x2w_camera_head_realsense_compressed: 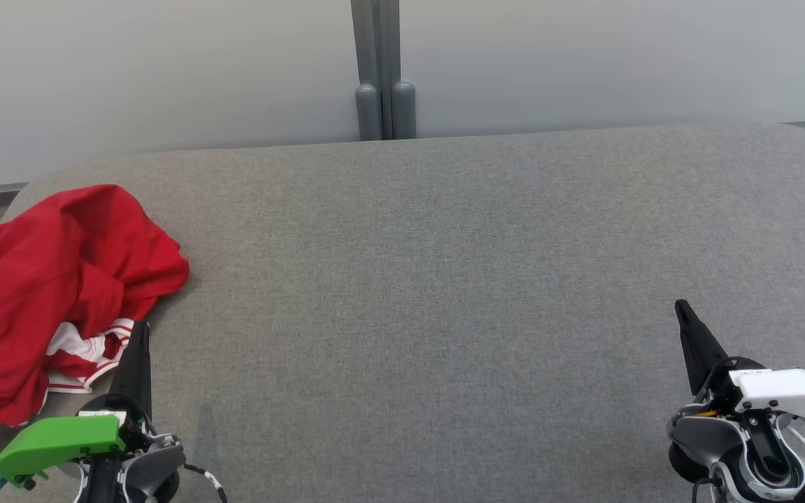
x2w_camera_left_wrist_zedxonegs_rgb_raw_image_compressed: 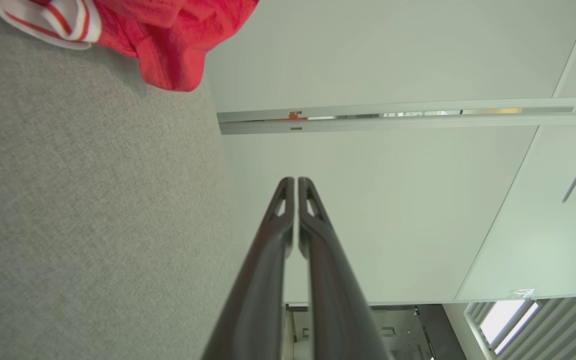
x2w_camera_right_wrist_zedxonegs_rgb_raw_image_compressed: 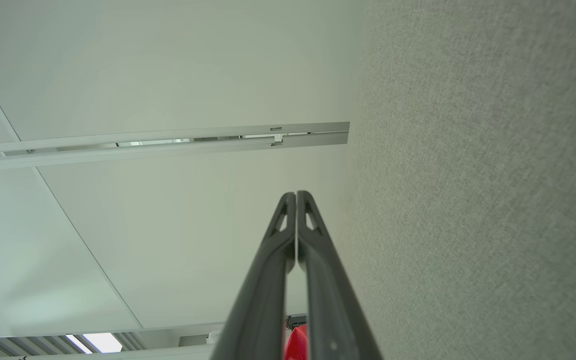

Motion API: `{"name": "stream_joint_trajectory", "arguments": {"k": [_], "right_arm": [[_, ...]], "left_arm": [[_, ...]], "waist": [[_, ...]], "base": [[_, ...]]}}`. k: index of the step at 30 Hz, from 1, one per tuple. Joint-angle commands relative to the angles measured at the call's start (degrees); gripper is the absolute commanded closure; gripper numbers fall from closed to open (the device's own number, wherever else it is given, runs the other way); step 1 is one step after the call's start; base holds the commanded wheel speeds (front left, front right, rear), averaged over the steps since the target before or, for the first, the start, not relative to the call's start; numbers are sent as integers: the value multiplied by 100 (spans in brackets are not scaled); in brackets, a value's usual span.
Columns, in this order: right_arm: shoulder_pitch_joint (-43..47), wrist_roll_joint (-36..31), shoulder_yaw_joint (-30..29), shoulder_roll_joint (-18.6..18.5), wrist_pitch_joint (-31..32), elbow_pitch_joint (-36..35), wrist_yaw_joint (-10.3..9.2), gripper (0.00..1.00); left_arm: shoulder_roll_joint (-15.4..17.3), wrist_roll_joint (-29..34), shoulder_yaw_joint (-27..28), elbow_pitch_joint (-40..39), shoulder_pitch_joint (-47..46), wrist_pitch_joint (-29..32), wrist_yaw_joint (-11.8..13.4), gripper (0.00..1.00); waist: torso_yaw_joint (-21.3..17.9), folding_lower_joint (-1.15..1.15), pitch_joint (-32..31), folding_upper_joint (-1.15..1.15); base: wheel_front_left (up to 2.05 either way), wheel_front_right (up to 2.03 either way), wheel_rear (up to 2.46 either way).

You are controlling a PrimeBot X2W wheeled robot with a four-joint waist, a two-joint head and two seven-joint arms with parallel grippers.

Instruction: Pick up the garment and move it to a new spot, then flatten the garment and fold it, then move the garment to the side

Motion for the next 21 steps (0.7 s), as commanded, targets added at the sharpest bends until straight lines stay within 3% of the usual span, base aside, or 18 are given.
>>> {"name": "stream_joint_trajectory", "arguments": {"k": [1,21], "right_arm": [[-2,-32,0,-17,7,-7,5,100],[-2,-32,0,-18,7,-7,5,100]], "left_arm": [[10,34,6,-4,-69,10,-32,100],[11,34,6,-2,-69,10,-32,100]], "waist": [[0,0,0,0],[0,0,0,0]], "base": [[0,0,0],[0,0,0]]}}
